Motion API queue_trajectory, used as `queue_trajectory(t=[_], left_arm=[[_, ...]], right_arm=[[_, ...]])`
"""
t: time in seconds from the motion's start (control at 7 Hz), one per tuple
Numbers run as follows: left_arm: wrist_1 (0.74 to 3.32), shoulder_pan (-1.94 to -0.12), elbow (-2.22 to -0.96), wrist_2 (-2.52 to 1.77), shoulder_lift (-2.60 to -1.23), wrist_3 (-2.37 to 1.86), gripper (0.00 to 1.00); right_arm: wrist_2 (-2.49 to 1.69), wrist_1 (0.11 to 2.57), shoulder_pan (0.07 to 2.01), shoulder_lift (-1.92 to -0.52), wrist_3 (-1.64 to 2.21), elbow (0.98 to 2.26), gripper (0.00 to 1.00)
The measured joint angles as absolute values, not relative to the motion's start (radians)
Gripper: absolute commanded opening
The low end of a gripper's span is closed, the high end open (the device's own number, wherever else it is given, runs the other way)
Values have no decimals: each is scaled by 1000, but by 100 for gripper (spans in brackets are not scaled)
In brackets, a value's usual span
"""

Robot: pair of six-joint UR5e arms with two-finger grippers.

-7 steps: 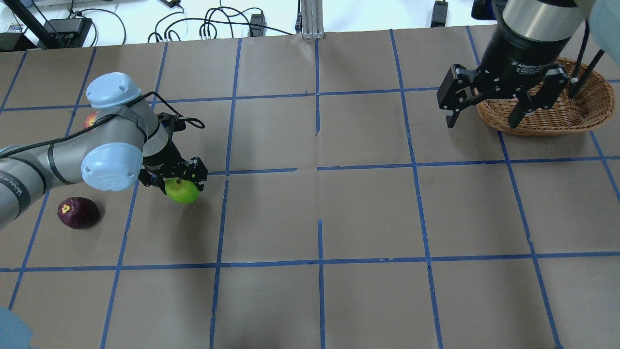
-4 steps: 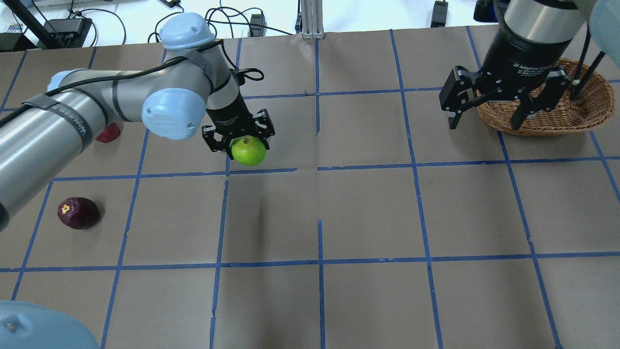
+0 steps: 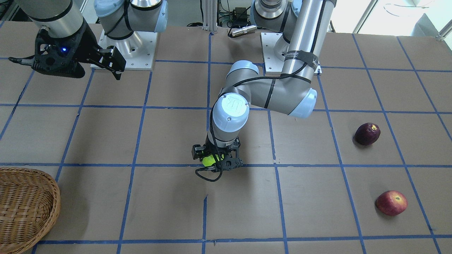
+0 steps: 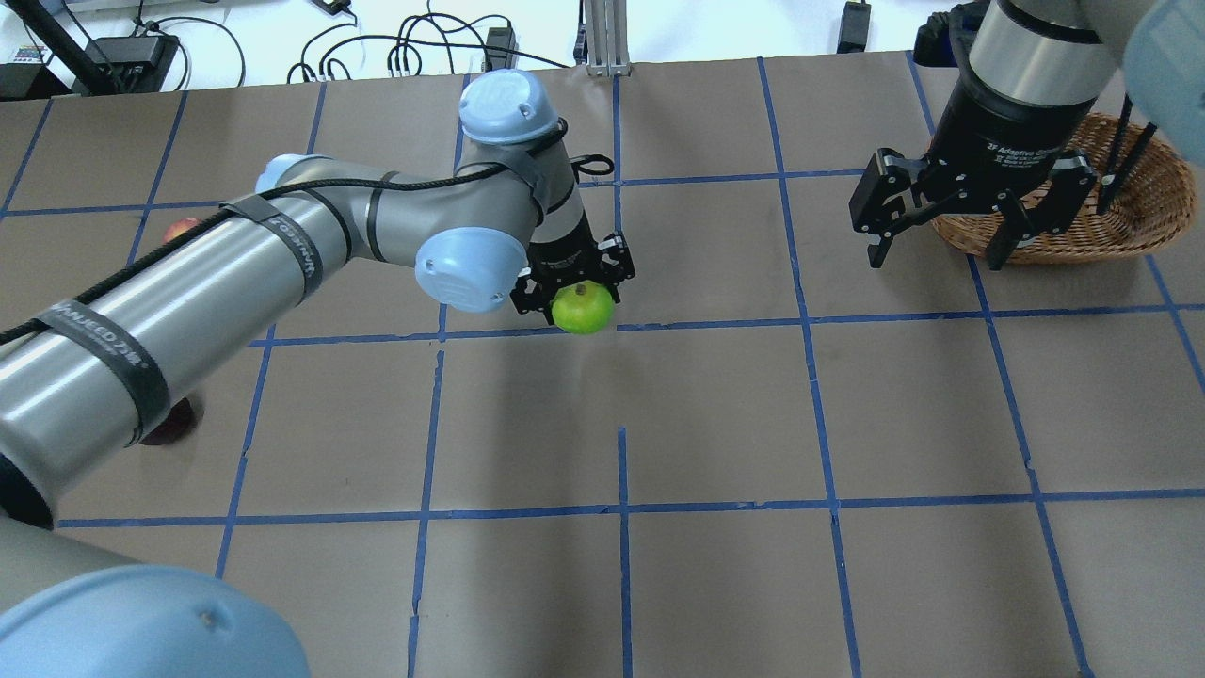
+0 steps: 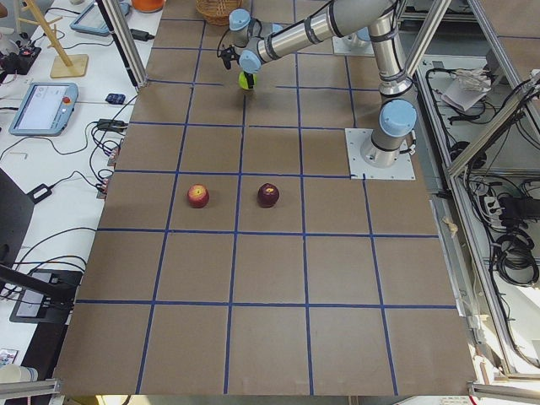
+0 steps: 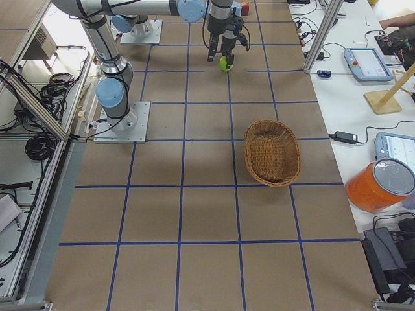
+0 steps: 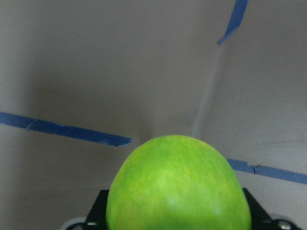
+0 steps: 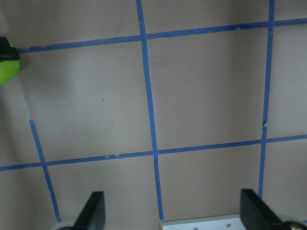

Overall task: Put all apples into basket
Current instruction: 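Carry the green apple to the table center and open the left gripper, then withdraw the left gripper while the right gripper reaches the green apple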

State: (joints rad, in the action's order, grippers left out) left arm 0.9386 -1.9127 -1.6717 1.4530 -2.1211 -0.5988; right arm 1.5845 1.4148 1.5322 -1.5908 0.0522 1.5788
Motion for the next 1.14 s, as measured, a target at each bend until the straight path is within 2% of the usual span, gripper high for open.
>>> queue_trajectory(t=[0.29, 0.43, 0.71, 0.86, 1.14], left_arm=[[981, -1903, -1652, 1479, -2077, -598, 100], [1097, -1870, -1613, 1483, -2022, -576, 100], [1511, -1710, -1491, 1496, -1888, -337, 100], [1639, -1607, -1471, 1528, -1828, -178, 100], [1696, -1417, -1528, 1641, -1742, 158, 100]], right_arm=[[1590, 1484, 1532, -1569, 47, 1583, 100], [1589, 1496, 1532, -1557, 46, 1591, 100], [1582, 1574, 1542, -1498, 67, 1612, 100], [1584, 1651, 1572, -1453, 111, 1617, 100], [1579, 1768, 1709, -1373, 276, 1618, 100]])
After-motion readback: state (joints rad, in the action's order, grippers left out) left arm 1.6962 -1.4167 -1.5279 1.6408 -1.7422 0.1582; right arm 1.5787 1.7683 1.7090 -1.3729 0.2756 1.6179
